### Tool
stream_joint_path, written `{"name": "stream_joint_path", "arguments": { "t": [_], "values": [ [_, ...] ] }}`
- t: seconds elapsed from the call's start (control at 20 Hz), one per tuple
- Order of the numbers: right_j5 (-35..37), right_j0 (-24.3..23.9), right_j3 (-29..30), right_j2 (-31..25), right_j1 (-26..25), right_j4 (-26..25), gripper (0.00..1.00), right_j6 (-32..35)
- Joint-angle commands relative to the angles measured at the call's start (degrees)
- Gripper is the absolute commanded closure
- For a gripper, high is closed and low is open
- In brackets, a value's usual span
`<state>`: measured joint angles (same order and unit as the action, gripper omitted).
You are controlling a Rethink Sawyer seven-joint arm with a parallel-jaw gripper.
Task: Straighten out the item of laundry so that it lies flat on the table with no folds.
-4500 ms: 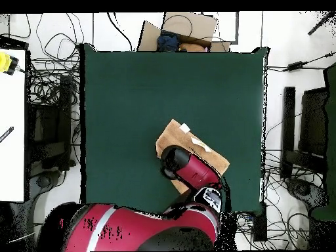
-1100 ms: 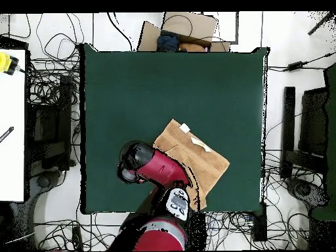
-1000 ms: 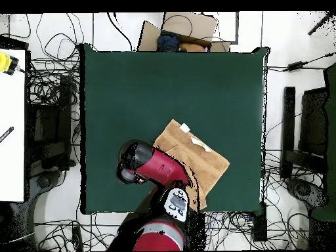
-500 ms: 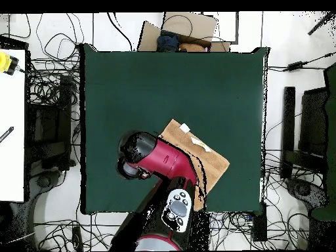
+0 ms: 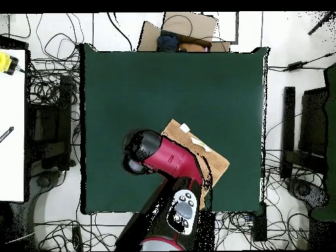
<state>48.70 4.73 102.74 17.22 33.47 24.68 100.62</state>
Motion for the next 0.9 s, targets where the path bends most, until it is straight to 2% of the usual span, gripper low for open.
{"name": "stream_joint_path", "arguments": {
  "t": [0.05, 0.5, 0.9],
  "values": [
    [-6.47, -1.76, -2.95, 0.44, -3.81, -6.76, 0.0, 6.46],
    [-10.05, -2.9, -4.36, 0.99, -3.92, -12.78, 0.0, 5.82],
    [-16.06, -5.17, -5.14, -1.45, -3.95, -16.08, 0.0, 4.7]
  ]
}}
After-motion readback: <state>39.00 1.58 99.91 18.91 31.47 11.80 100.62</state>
